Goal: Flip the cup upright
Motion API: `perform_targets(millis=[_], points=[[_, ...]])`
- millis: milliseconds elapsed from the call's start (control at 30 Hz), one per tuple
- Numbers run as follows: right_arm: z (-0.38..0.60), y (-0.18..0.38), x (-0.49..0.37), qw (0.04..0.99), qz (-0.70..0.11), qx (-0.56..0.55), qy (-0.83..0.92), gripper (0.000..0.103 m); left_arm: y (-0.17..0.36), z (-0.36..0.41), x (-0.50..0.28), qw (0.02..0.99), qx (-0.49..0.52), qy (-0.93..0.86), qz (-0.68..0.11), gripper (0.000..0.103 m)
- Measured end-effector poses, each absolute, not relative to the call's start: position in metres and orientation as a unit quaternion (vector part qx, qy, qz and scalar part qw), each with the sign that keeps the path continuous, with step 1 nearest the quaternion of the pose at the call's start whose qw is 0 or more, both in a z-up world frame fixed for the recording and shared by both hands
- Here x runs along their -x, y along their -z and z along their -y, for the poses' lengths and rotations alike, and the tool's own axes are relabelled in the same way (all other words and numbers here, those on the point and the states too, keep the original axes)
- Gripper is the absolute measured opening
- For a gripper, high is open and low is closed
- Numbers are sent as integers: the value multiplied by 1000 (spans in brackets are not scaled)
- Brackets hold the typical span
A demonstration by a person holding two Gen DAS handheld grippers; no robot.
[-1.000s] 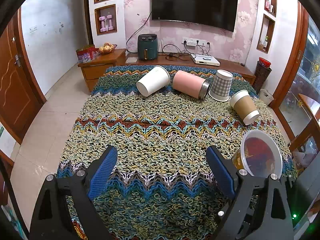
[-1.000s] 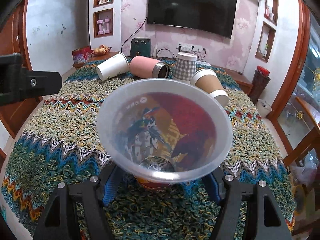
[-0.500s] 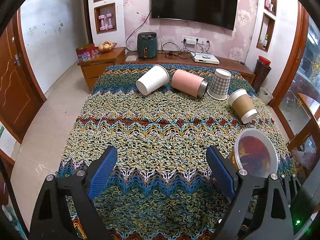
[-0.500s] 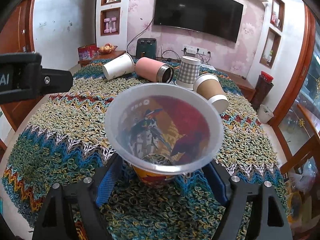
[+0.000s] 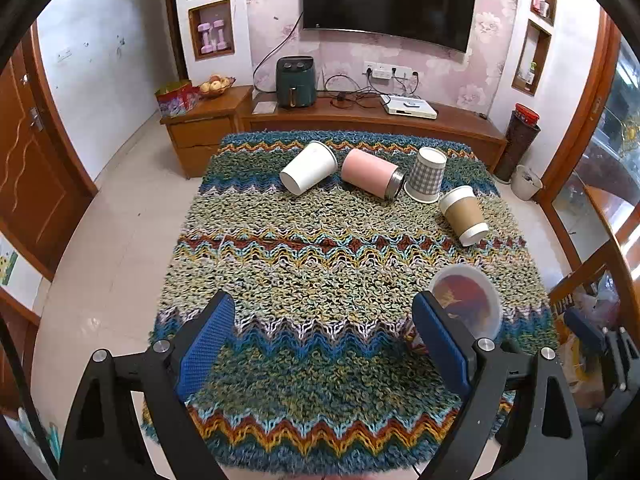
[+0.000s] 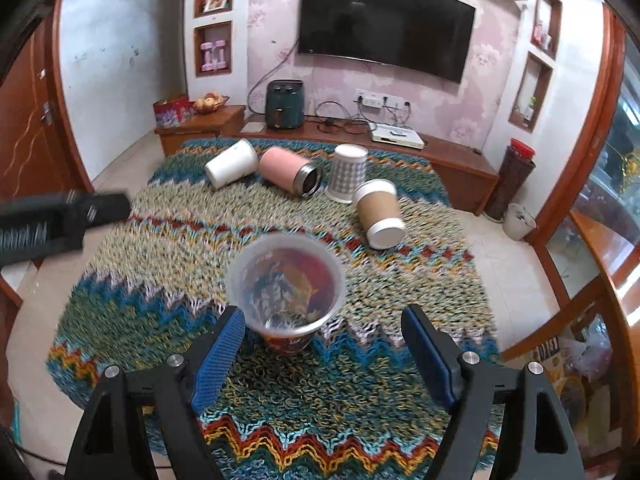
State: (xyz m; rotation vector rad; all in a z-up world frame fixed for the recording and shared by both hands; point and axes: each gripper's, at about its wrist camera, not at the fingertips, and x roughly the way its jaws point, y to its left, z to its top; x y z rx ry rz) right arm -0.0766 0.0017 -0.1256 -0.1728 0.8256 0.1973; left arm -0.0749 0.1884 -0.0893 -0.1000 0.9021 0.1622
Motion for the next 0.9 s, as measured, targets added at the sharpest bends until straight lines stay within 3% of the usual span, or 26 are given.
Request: perform_targets(millis=[500,900], points=[[-8,17,71,908,-406,63,-80,81,7,-185,95,894,61,-68,-439,92],[-8,-4,75,908,-410,56,-67,81,-1,-181,101,888,54,-72,-450,92]])
